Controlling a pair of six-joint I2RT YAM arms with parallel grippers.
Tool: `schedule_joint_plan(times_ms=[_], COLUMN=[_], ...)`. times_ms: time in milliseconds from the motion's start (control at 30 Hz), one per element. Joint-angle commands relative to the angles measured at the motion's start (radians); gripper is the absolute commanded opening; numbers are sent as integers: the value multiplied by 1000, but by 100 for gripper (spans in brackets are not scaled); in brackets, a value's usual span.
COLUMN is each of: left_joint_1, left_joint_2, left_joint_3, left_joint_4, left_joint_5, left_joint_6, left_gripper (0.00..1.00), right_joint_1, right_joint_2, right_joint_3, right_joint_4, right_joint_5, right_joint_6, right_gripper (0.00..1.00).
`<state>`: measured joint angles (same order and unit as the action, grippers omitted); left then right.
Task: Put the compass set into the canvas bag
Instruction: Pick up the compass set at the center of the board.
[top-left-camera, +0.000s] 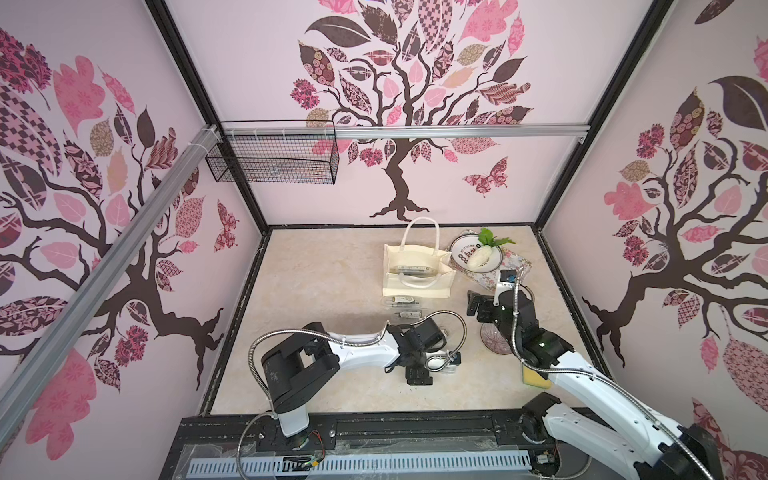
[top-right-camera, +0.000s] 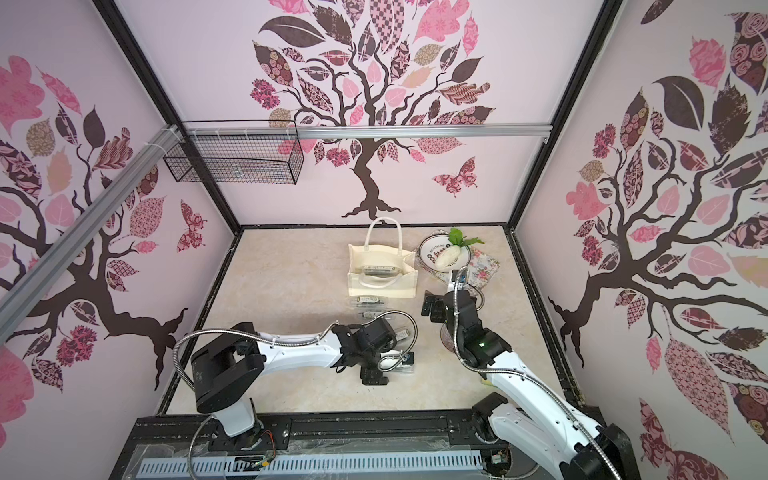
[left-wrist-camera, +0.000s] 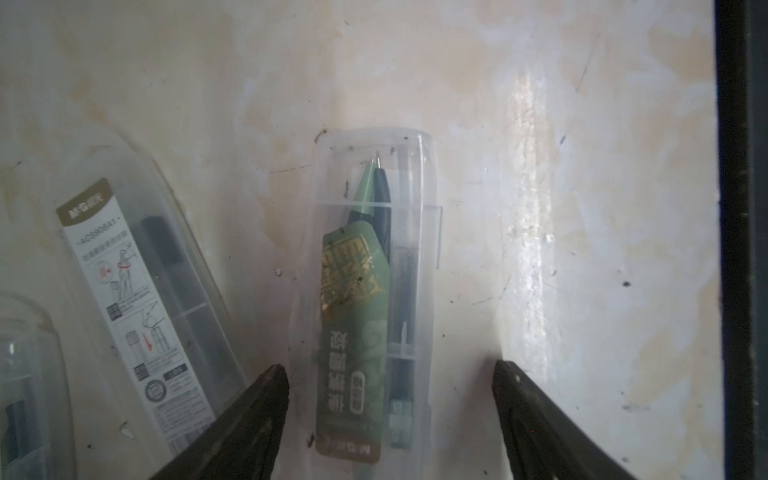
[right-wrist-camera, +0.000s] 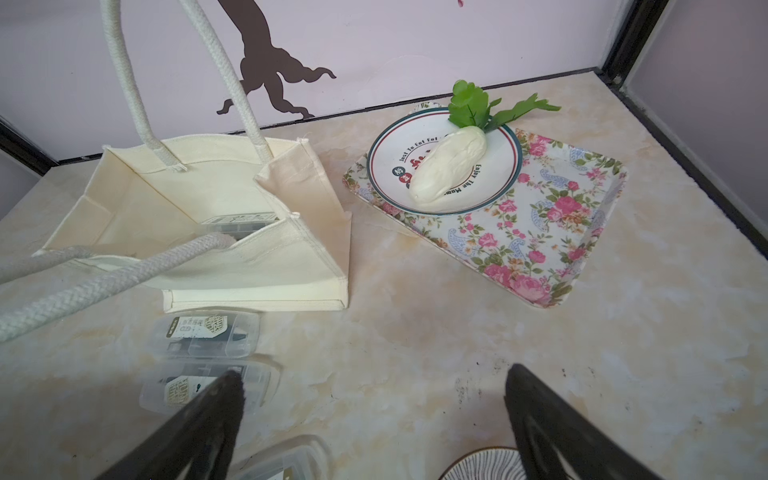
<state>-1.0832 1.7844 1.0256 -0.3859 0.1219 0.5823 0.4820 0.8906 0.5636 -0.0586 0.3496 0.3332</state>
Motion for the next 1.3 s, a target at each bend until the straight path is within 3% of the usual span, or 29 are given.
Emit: schedule_joint_plan(times_ms=[0, 533, 733, 1033, 1267], left_joint_1=[8, 35, 36, 36, 41], left_joint_2=[22, 88, 116, 72, -31], left_joint_3=[58, 127, 145, 140, 122], left_joint_4=[-17, -119, -132, -103, -93], left_joint_5=[33, 80, 53, -16, -34], left_joint_6=[31, 36, 17, 5, -1], left_gripper=[80, 66, 54, 43, 42], right_joint_1=[-5, -4, -4, -4, -4], right_joint_2=[-16, -28, -38, -50, -39], right_joint_3=[5, 1, -4, -6, -3], right_joint_4=[17, 26, 32, 37, 33], right_joint_5=[22, 17, 26, 35, 31], right_joint_6=[-8, 0, 4, 3, 11], right_gripper=[100, 100, 100, 100, 100])
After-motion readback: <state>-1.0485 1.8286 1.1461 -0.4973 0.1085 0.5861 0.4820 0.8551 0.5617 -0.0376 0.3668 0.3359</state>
